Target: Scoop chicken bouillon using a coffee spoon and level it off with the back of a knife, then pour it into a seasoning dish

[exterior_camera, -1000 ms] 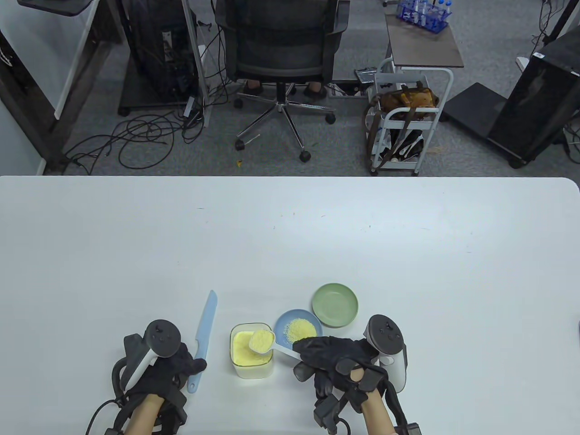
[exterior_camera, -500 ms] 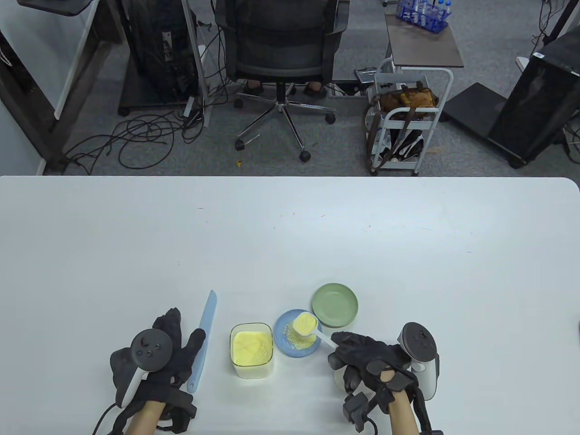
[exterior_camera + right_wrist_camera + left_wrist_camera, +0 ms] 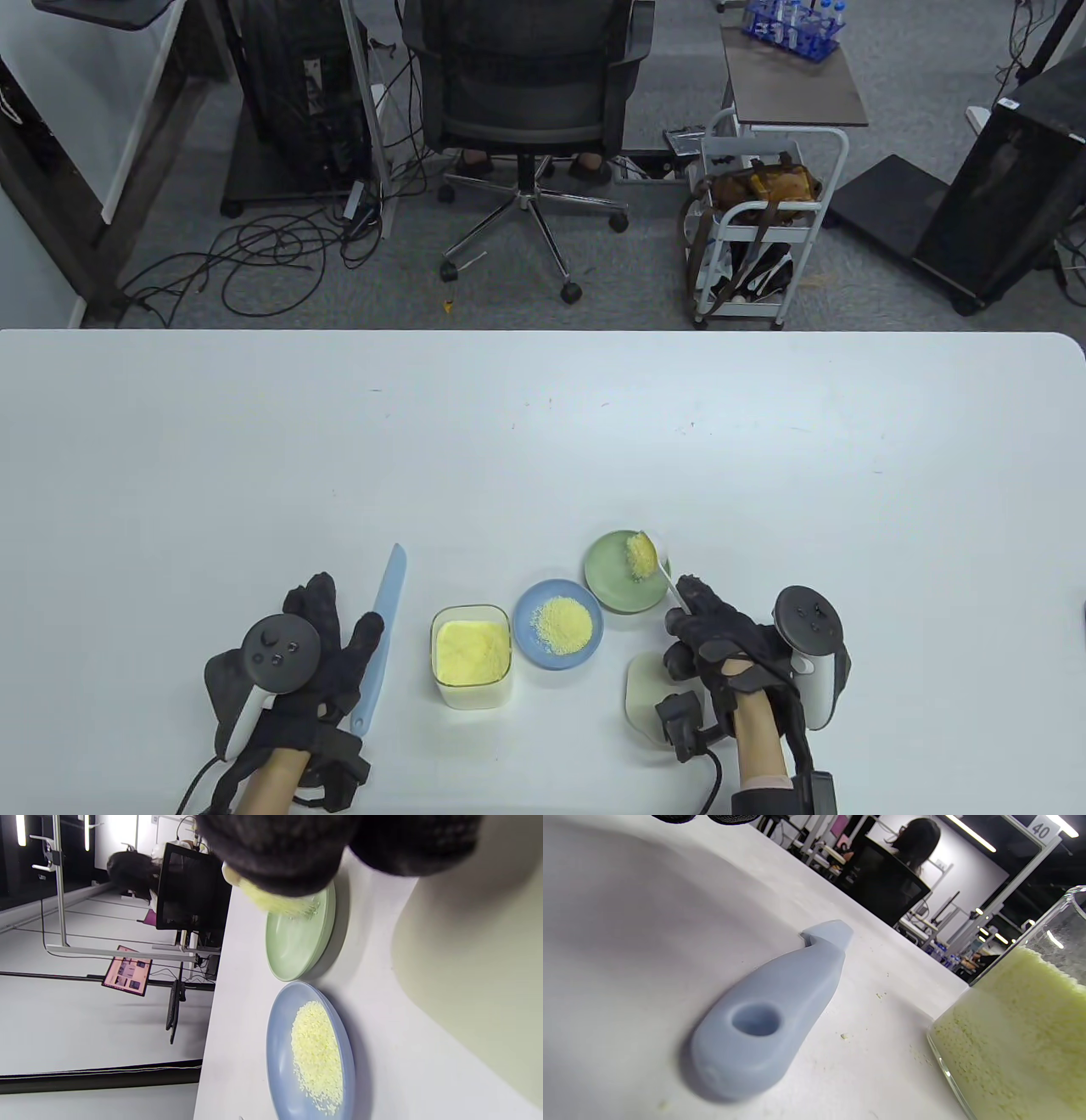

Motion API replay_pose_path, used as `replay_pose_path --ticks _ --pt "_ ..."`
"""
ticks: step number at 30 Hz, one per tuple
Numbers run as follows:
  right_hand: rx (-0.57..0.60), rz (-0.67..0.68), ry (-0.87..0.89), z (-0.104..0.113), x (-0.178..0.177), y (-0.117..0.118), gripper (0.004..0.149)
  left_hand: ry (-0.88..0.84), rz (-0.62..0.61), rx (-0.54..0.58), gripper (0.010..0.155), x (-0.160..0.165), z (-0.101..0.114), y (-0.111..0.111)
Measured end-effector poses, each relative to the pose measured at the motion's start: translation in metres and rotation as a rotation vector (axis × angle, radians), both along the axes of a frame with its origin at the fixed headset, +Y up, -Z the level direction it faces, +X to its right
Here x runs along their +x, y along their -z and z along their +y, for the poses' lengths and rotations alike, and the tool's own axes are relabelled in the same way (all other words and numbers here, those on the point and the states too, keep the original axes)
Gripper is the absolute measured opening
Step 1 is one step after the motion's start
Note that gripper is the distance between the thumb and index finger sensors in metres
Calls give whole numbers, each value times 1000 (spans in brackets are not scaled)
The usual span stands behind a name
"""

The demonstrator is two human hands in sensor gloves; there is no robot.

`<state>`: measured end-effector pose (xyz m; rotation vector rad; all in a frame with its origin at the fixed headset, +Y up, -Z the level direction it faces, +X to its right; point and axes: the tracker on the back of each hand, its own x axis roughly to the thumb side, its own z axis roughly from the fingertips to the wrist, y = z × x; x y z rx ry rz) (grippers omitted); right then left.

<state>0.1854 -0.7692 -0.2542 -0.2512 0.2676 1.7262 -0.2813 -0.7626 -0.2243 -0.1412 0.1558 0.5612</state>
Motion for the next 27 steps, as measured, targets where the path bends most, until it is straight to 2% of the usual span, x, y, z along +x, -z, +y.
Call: replay_pose_path --ticks 5,13,18,22,27 --pt "-1 17 -49 3 -4 0 52 -11 -5 -5 93 0 0 0" --pt "25 21 -114 21 -9 -4 53 -29 -10 -13 93 0 0 0" --pt "56 78 -38 32 -15 -10 52 -38 -18 -21 93 1 -1 0" --pt "51 167 -19 32 -22 -19 51 -38 -22 -27 92 1 -1 0" --pt "48 263 39 21 -30 -34 50 -50 -47 -1 92 5 0 -2"
